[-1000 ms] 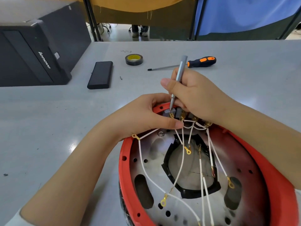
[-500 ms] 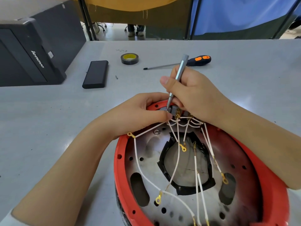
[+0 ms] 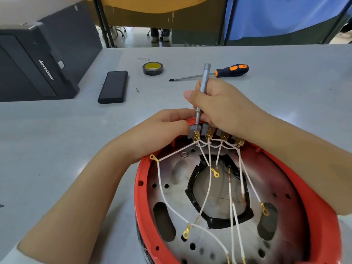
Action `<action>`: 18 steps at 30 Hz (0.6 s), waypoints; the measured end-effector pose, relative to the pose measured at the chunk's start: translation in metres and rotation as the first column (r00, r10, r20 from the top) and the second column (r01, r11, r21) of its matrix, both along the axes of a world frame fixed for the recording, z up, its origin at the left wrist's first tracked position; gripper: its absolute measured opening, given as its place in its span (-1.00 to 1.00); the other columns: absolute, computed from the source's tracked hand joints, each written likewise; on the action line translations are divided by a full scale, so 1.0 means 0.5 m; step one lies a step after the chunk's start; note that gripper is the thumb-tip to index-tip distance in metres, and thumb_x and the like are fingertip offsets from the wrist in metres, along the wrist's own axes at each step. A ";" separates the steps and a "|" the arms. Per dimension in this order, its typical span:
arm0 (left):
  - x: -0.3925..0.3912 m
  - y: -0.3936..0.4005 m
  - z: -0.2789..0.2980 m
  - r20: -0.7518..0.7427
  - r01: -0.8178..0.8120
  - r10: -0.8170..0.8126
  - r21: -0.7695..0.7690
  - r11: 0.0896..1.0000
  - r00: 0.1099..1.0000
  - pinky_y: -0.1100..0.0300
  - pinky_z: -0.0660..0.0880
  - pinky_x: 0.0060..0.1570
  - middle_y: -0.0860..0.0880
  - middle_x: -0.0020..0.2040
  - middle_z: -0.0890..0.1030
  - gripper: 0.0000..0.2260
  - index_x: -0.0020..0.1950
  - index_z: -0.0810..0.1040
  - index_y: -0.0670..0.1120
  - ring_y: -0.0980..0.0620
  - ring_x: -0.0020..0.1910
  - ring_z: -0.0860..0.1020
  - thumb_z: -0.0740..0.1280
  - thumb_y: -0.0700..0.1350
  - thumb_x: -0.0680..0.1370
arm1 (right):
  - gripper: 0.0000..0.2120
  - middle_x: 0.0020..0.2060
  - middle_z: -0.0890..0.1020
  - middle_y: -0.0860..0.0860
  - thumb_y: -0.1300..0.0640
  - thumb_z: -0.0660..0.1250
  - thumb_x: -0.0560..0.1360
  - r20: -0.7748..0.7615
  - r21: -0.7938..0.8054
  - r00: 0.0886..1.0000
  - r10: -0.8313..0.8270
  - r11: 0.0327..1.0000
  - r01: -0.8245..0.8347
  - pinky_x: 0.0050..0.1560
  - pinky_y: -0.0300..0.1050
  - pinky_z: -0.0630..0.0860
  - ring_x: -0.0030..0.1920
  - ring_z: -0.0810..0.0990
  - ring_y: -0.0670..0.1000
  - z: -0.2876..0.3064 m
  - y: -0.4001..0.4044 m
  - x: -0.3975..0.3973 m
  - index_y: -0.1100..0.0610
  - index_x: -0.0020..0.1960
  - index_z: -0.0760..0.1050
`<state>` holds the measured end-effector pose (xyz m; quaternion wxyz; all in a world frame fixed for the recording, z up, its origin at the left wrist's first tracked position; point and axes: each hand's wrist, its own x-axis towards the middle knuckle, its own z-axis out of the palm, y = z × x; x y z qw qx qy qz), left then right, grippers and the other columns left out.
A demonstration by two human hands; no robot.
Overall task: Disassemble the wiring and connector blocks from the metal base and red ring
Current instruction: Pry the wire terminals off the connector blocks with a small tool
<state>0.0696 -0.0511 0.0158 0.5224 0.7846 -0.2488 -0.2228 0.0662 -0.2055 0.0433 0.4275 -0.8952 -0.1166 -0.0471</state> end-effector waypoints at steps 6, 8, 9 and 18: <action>0.001 0.004 0.000 0.053 0.012 -0.009 -0.071 0.997 0.999 0.47 0.39 0.02 0.26 0.03 0.63 -0.60 0.03 0.61 0.29 0.33 0.09 0.54 0.15 -0.13 0.43 | -0.70 -0.55 0.37 -0.13 0.01 0.21 0.60 0.027 0.111 1.000 0.012 0.994 -0.015 -0.34 -0.17 0.43 -0.50 0.38 -0.14 -0.007 -0.012 -0.005 0.07 -0.27 0.28; 0.000 0.003 0.000 0.064 0.031 -0.026 -0.084 0.996 0.998 0.56 0.36 -0.05 0.25 0.04 0.64 -0.59 0.04 0.61 0.28 0.32 0.08 0.54 0.14 -0.15 0.44 | -0.70 -0.60 0.36 -0.15 0.03 0.21 0.60 0.059 0.180 0.998 0.006 0.984 -0.016 -0.44 -0.36 0.33 -0.54 0.38 -0.16 -0.011 -0.020 -0.012 0.05 -0.28 0.28; 0.000 0.003 0.001 0.060 0.030 -0.025 -0.086 0.996 0.998 0.55 0.37 -0.05 0.23 0.04 0.64 -0.60 0.05 0.61 0.28 0.30 0.08 0.55 0.14 -0.15 0.44 | -0.70 -0.60 0.37 -0.15 0.03 0.21 0.60 0.069 0.190 0.998 0.000 0.982 -0.013 -0.45 -0.39 0.31 -0.54 0.39 -0.16 -0.012 -0.023 -0.014 0.04 -0.28 0.29; -0.004 0.003 0.006 0.082 0.034 -0.025 -0.109 0.993 0.996 0.63 0.34 -0.15 0.33 -0.03 0.63 -0.57 -0.06 0.60 0.37 0.41 0.02 0.53 0.14 -0.17 0.47 | -0.70 -0.52 0.36 -0.11 -0.01 0.20 0.60 0.048 0.082 0.999 0.010 0.997 -0.014 -0.25 -0.02 0.41 -0.47 0.36 -0.11 -0.010 -0.015 -0.014 0.04 -0.27 0.28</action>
